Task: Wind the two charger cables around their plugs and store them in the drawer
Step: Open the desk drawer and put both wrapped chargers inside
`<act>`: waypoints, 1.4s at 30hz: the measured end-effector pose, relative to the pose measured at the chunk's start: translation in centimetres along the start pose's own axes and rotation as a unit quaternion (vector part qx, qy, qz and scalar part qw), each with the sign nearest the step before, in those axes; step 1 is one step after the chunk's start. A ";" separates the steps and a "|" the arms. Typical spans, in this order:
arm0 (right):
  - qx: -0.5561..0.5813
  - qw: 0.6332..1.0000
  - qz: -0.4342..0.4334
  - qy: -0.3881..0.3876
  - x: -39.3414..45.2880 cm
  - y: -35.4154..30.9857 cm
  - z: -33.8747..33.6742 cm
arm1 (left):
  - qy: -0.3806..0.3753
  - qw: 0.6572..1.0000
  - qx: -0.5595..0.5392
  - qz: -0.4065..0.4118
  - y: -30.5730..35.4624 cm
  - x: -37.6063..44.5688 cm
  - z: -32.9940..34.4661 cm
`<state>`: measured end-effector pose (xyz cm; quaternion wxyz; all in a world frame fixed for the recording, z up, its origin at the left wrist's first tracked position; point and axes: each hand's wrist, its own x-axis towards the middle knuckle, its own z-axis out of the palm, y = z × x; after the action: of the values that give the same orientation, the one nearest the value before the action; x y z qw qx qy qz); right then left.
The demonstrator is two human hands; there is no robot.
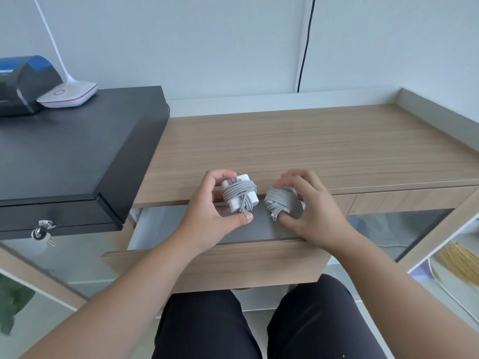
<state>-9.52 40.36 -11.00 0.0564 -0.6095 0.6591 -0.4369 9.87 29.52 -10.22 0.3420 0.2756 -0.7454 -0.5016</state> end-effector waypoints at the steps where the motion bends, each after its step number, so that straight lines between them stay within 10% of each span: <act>1: 0.005 1.000 0.004 -0.010 -0.1 -0.1 -0.1 | -0.002 1.000 0.001 -0.003 0.0 -0.3 0.0; 27: -0.193 0.911 -0.015 -0.365 -0.1 2.0 1.2 | -0.347 0.892 0.223 -0.184 -4.3 -0.4 0.4; 42: -0.272 0.843 -0.047 -0.461 0.1 2.3 2.6 | -0.308 0.871 0.352 -0.150 -4.6 -0.1 0.4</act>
<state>-9.69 38.67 -13.96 0.1653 -0.7621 0.6196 0.0893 9.93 28.25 -14.68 -0.1037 0.3175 -0.8898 -0.3111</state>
